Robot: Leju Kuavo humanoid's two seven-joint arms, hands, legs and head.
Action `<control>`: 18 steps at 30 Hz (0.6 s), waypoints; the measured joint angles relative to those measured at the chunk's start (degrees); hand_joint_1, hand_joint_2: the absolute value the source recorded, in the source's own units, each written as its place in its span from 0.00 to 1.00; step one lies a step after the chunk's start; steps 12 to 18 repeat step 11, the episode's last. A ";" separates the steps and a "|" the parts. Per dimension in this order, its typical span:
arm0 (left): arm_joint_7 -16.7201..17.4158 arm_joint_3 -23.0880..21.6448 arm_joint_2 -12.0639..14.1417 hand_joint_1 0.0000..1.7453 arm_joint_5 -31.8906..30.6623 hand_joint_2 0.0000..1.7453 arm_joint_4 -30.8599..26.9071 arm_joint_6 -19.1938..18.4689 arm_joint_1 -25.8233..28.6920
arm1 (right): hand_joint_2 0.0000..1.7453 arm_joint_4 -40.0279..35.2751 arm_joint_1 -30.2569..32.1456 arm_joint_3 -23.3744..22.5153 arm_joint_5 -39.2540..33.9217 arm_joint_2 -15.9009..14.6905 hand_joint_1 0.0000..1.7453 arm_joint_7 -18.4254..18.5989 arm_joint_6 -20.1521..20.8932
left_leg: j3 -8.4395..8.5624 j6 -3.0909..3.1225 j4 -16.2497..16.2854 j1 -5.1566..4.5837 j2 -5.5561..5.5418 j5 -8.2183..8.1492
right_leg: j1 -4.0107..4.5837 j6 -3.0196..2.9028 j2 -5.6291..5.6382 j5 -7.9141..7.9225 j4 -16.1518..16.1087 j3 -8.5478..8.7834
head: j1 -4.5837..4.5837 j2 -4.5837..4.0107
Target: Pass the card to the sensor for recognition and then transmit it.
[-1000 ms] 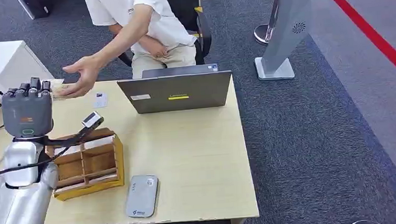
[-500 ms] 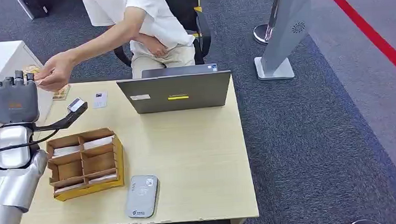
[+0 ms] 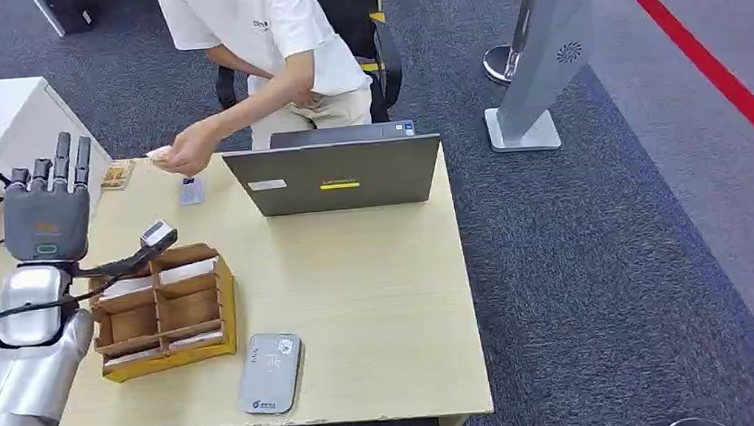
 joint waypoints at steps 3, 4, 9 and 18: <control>-2.32 1.16 -0.42 0.00 1.16 1.00 -3.02 0.02 1.88 | 1.00 0.00 0.03 -0.02 -0.44 -0.02 0.00 0.00 0.02 | 0.01 0.00 0.00 0.00 0.01 0.00 | 0.00 0.00 0.01 0.00 0.00 0.01 | 0.00 0.00; -3.72 1.62 -0.87 0.00 2.19 1.00 -4.79 0.02 2.96 | 1.00 0.00 0.07 -0.02 -0.66 -0.02 0.00 0.04 -0.04 | 0.01 0.00 0.00 0.00 0.01 0.00 | 0.00 0.00 0.01 0.00 0.00 0.01 | 0.00 0.00; -6.18 2.49 -2.10 0.00 6.54 1.00 -14.39 0.07 8.59 | 1.00 0.00 0.20 -0.09 -1.77 -0.02 0.00 0.59 -0.57 | 0.00 0.01 0.00 -0.01 0.02 -0.02 | -0.01 0.00 0.03 0.00 -0.01 0.00 | 0.07 0.00; -6.18 2.49 -2.25 0.00 7.78 1.00 -19.32 0.07 11.41 | 1.00 0.00 0.34 -0.20 -2.18 -0.02 0.00 0.59 -0.68 | -0.01 0.01 0.00 -0.01 0.02 -0.03 | 0.00 0.01 0.02 -0.01 -0.02 -0.02 | 0.02 0.00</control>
